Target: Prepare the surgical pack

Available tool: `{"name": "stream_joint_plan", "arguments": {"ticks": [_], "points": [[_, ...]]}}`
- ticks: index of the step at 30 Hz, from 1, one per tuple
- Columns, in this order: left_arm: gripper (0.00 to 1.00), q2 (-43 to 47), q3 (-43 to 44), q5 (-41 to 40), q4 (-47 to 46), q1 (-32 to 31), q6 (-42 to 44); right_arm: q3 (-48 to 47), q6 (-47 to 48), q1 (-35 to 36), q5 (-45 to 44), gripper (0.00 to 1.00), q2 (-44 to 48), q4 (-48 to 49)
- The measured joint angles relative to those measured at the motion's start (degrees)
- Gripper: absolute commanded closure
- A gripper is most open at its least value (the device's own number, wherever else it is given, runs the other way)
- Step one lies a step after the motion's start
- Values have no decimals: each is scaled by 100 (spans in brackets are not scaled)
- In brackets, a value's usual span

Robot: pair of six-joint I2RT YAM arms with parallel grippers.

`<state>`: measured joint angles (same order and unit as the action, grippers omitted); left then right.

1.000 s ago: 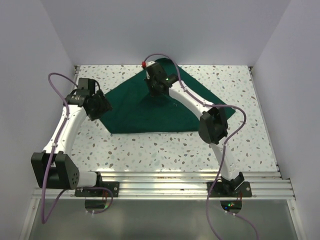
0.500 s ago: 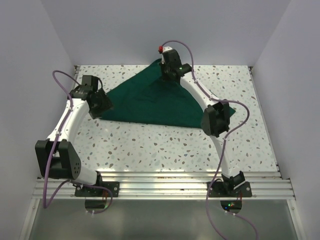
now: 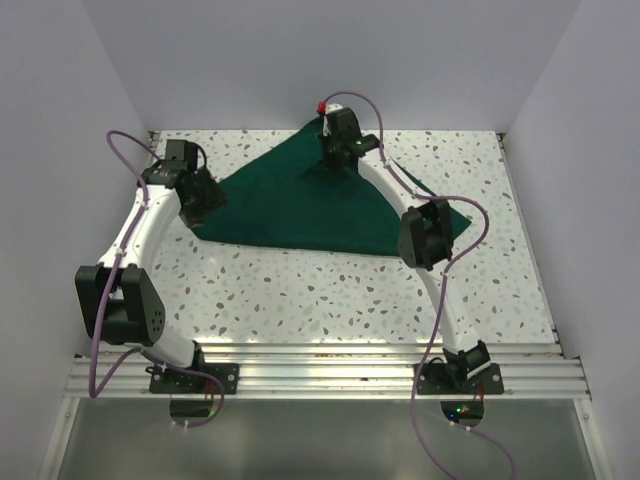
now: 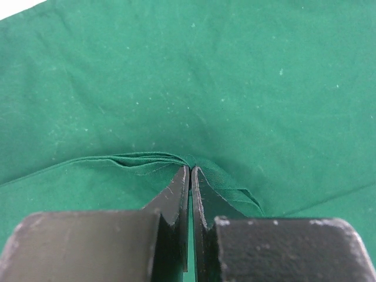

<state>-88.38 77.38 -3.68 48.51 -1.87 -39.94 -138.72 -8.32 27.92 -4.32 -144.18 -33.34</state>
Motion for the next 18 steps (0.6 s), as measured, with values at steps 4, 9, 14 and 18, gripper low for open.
{"name": "stream_joint_plan", "arguments": {"ticks": [4,9,14,18], "points": [[32,-120,0,37,2,0,-13,105,-37,-50,138,100,0,168],[32,-214,0,87,7,0,-17,238,-177,-61,262,100,-7,243],[32,-227,31,96,52,0,-20,245,-376,-61,328,100,-52,393],[32,-238,61,111,61,0,-57,284,-564,-61,511,100,-83,551]]}}
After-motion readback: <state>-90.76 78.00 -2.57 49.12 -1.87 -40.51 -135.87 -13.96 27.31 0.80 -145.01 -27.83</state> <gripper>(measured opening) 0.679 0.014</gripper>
